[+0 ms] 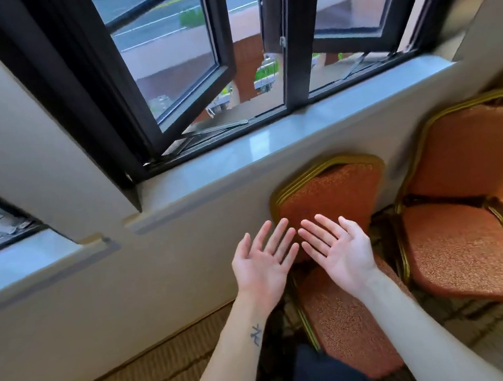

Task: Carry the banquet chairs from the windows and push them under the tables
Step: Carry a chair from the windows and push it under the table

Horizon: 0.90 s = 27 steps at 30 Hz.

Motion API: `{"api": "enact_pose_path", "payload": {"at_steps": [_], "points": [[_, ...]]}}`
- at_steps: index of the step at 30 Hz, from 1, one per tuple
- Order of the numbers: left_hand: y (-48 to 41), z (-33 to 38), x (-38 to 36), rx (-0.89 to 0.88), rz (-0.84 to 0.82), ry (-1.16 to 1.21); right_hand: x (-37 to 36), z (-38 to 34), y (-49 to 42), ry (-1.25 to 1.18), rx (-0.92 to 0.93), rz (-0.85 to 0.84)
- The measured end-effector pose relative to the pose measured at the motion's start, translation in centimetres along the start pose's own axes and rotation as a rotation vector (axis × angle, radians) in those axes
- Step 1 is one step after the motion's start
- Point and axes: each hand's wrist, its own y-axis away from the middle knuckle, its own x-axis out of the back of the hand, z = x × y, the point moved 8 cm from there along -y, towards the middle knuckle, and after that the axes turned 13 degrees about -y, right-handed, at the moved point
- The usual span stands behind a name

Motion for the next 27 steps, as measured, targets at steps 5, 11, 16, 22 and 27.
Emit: {"api": "enact_pose_path", "payload": {"at_steps": [5,11,16,22,27], "points": [[-7.4,1.2,-2.8,0.041,-0.023,-0.035,-0.6,-2.4,-6.5,-0.059,0.051,0.07],[-14.8,1.5,-5.0,0.121,-0.034,-0.117,-0.3,-5.4,-14.1,-0.085,0.082,0.141],[-17.7,1.6,-5.8,0.198,-0.033,-0.137,0.0,-6.9,-17.4,-0.103,0.103,0.192],[-20.5,2.2,-5.9,0.295,-0.039,-0.163,0.1,-7.4,-20.9,-0.161,0.138,0.271],[-22.2,2.3,-6.4,0.368,-0.079,-0.216,0.5,-7.1,-22.7,-0.173,0.18,0.306]]}}
